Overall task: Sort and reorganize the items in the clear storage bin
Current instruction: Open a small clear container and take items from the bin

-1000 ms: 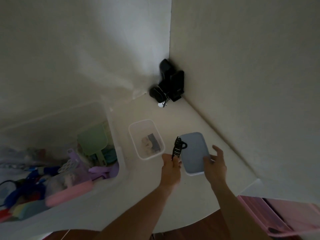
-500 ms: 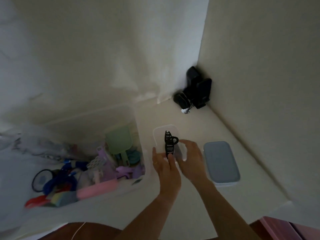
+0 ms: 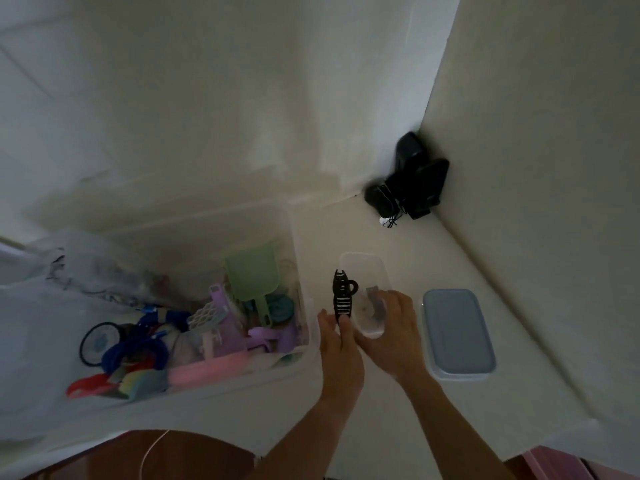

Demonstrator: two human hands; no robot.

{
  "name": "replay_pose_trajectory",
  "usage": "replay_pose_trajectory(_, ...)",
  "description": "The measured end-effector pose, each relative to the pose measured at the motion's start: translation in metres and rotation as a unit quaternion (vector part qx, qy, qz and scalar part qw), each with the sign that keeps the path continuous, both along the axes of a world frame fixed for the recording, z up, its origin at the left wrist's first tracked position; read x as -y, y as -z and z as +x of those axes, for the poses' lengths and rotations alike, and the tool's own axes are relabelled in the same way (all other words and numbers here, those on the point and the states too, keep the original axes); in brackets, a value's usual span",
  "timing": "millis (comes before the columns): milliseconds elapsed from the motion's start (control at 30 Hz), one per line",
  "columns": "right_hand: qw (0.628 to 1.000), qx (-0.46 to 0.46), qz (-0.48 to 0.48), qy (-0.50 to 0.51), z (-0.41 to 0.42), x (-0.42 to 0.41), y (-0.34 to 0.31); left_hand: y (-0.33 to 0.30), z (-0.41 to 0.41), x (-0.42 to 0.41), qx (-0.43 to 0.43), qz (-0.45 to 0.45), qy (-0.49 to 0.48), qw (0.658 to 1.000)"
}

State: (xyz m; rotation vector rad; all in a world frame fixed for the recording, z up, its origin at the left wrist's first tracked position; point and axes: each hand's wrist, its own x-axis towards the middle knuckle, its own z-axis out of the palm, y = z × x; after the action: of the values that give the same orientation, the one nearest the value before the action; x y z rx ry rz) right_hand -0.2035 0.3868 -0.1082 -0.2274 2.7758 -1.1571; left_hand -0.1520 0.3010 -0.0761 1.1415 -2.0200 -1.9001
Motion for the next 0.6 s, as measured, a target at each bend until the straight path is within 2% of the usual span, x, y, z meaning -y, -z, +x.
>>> replay_pose_trajectory(67, 0.990, 0.070, -0.120, 0.029, -0.005, -0.011, -0.004, -0.007, 0.000, -0.002, 0.003, 0.005, -0.012, 1.000)
replay_pose_trajectory(133, 0.957, 0.150, -0.238, 0.075, -0.011, -0.021, -0.012, -0.009, -0.003, -0.004, 0.048, -0.006, 0.000, 0.999)
replay_pose_trajectory(233, 0.904, 0.201, -0.361, 0.109, -0.014, -0.033, -0.024, 0.002, -0.018, -0.010, 0.074, -0.077, 0.020, 0.994)
replay_pose_trajectory(333, 0.888, 0.216, -0.387, 0.121, -0.012, -0.038, -0.035, 0.016, -0.033, -0.013, 0.149, -0.213, 0.085, 0.962)
replay_pose_trajectory(400, 0.881, 0.219, -0.395, 0.146, -0.013, -0.039, -0.038, 0.024, -0.035, -0.008, 0.199, -0.255, 0.128, 0.938)
replay_pose_trajectory(467, 0.875, 0.215, -0.392, 0.185, -0.015, -0.039, -0.037, 0.033, -0.030, -0.003, 0.211, -0.278, 0.161, 0.923)
replay_pose_trajectory(533, 0.892, 0.187, -0.348, 0.218, -0.016, -0.042, -0.032, 0.033, -0.019, -0.005, 0.199, -0.286, 0.195, 0.917)
replay_pose_trajectory(600, 0.926, 0.149, -0.264, 0.225, -0.016, -0.042, -0.029, 0.019, -0.001, -0.006, 0.153, -0.284, 0.228, 0.919)
